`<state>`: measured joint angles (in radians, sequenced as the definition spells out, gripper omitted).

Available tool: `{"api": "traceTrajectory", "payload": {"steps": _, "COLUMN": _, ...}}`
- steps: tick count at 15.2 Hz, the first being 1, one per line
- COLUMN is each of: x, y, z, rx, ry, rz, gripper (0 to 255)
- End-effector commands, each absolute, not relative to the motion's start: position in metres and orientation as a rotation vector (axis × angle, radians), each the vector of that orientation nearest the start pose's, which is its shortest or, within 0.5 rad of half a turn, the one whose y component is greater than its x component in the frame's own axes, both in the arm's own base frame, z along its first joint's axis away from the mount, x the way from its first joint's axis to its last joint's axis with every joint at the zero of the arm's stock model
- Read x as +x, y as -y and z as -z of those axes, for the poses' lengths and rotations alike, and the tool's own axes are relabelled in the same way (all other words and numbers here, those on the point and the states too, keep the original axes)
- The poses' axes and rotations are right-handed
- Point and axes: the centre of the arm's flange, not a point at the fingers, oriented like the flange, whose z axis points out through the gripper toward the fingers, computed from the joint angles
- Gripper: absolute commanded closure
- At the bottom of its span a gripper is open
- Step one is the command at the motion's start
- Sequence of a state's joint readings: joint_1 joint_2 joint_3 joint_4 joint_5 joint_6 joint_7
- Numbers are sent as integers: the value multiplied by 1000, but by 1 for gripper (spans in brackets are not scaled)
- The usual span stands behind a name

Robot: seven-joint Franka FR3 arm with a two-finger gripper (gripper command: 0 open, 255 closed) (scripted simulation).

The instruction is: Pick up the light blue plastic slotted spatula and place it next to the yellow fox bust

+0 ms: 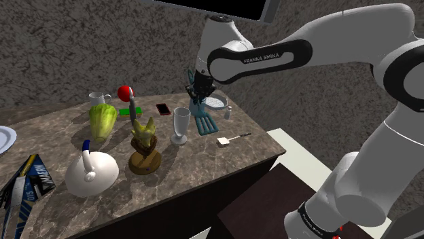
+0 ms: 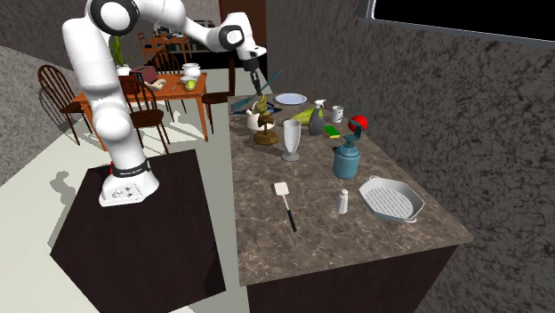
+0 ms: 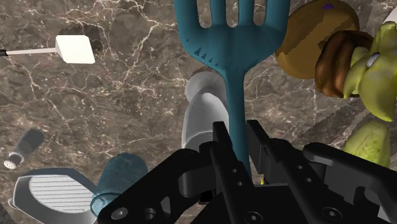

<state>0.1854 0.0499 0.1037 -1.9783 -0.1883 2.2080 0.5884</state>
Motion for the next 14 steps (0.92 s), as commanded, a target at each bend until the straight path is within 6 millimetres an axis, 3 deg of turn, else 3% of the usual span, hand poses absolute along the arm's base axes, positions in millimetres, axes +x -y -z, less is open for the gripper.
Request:
{"api": "traceTrajectory", "payload": {"steps": 1, "x": 563, "y": -164, "z": -450, "rx": -3169, "ry": -322, "rz": 367, "gripper": 255}}
{"api": "traceTrajectory", "payload": {"steps": 14, "x": 563, "y": -164, "z": -382, "rx": -3169, "ry": -322, "rz": 367, "gripper": 255}}
